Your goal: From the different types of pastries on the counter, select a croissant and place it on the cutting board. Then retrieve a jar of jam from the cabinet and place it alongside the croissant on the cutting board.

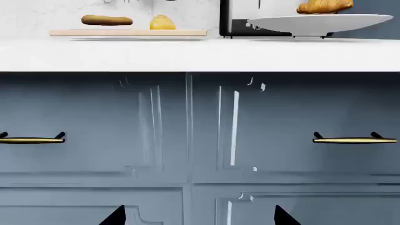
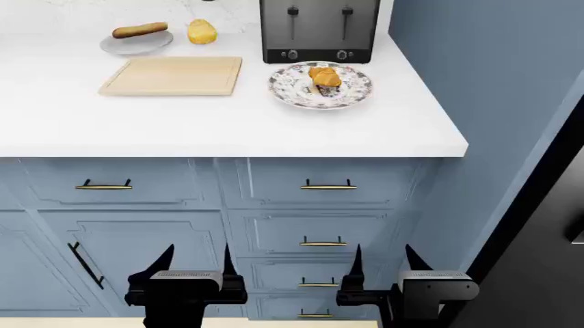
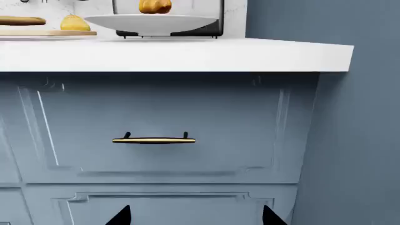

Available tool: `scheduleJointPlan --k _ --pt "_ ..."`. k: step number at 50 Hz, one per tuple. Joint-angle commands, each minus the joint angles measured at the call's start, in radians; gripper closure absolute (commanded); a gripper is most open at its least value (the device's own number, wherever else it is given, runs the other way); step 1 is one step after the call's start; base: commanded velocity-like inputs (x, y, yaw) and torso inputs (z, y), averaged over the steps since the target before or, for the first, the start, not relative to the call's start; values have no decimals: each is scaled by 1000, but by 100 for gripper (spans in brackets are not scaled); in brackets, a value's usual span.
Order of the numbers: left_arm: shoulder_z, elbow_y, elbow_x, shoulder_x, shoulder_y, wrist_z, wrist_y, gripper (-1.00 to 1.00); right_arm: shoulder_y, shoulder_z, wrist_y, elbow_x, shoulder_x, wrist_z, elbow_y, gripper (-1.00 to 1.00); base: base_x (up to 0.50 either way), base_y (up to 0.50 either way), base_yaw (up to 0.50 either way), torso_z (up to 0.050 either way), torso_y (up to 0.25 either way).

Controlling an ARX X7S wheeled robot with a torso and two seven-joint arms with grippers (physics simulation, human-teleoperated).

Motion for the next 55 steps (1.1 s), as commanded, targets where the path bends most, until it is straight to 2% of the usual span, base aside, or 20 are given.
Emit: scheduleJointPlan --k 1,9,16,19,22,26,30,38,48,55 --pt "18 -12 -16 -16 -4 -18 4 -100 0 -20 3 17 15 19 -1 -100 0 0 0 0 0" --pt "56 58 -21 -48 -26 -44 -56 -100 1 -55 -13 27 45 46 4 -100 0 0 0 0 0" --pt "69 282 -39 -73 -89 -46 -276 -100 4 -80 -73 16 65 57 25 -100 0 0 0 0 0" --pt "73 352 -45 -85 -131 -47 -364 -100 412 -46 106 100 88 -10 267 -100 0 0 0 0 0" --pt "74 414 -50 -94 -158 -50 -435 -100 552 -36 178 136 101 -42 348 -100 0 0 0 0 0" --pt "77 425 -58 -100 -184 -54 -465 -100 639 -45 207 140 119 -62 387 -100 0 0 0 0 0" --pt "74 457 -75 -108 -247 -52 -543 -100 679 -69 269 132 133 -70 333 -100 0 0 0 0 0" --pt "46 528 -130 -135 -511 -43 -854 -100 673 -106 348 110 190 -87 133 -100 0 0 0 0 0" --pt "72 493 -144 -147 -783 -43 -1045 -100 648 -118 466 111 240 -92 -153 -100 0 0 0 0 0" --pt "74 553 -163 -160 -800 -34 -1111 -100 690 -126 441 112 250 -108 -126 -100 0 441 0 0 0"
